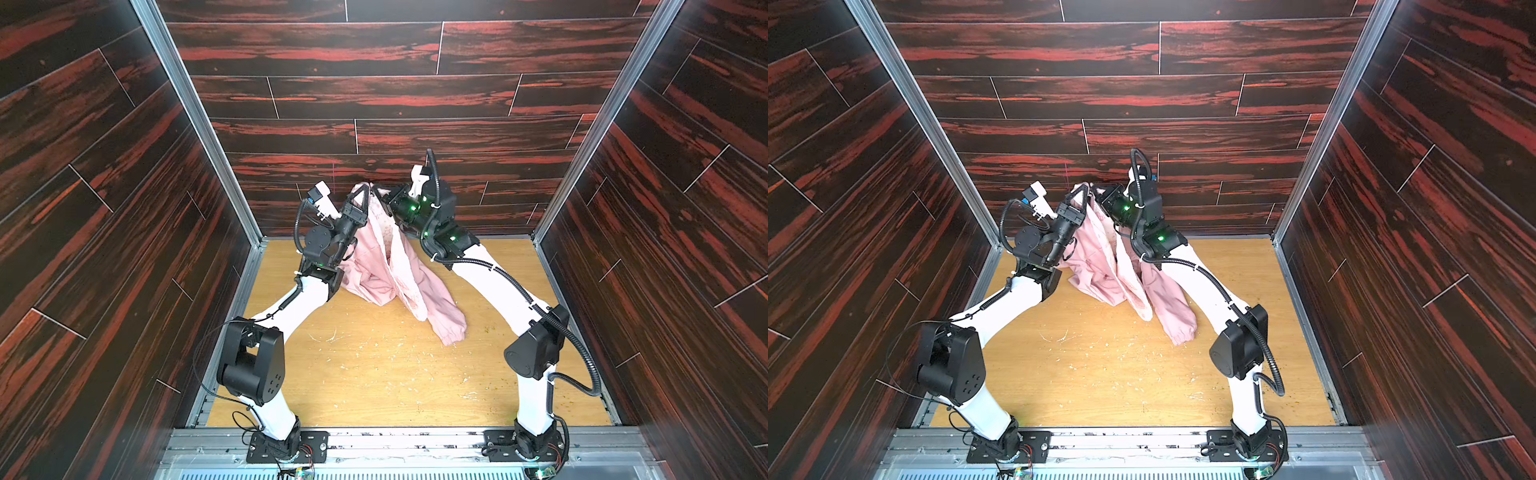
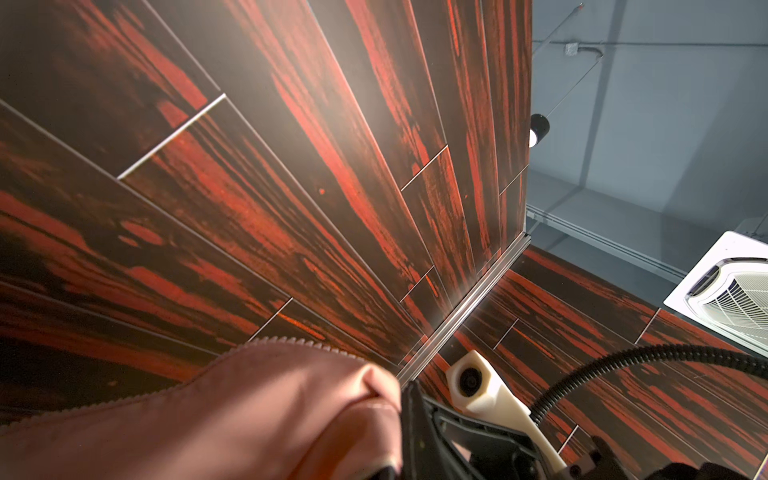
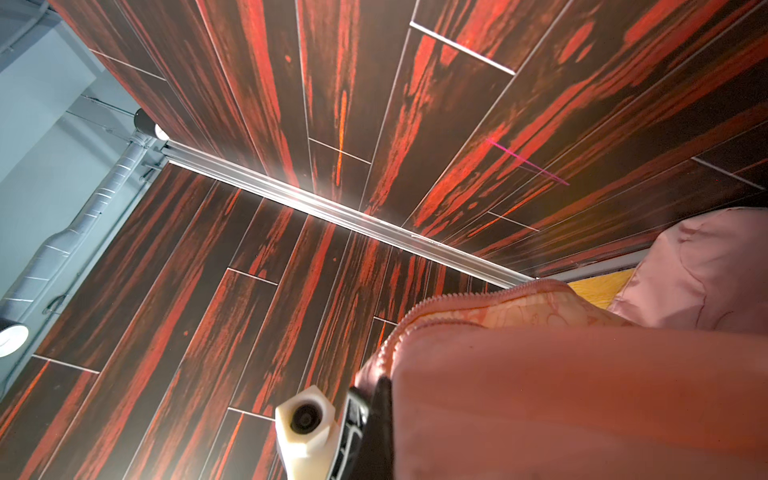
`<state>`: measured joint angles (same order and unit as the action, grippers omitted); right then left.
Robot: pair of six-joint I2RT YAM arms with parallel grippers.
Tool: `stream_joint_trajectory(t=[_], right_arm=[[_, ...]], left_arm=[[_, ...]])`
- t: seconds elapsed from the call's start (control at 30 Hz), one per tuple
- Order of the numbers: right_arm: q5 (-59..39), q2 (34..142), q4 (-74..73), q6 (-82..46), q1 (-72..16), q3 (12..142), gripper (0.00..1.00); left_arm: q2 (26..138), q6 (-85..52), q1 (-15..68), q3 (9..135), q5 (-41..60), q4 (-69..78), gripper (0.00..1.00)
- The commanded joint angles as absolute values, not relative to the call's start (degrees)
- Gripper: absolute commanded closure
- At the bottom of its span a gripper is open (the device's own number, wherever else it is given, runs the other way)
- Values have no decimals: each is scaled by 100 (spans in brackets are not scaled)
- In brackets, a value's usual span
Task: Zip up the jacket
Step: 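Lower both held jacket edges toward the floor with both grippers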
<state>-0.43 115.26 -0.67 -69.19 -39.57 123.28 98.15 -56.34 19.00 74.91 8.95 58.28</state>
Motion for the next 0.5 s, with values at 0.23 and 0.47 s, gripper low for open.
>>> stream_joint_trajectory(t=[0.23, 0.47], right_arm=[[-1811, 11987, 340, -7071, -4745, 12727, 100], [-1775, 11766, 314, -6999, -4667, 12308, 100]], left_arm=[[10002, -5438, 1951, 7546, 598, 5479, 100], [9997, -5588, 1951, 7404, 541, 5578, 100]])
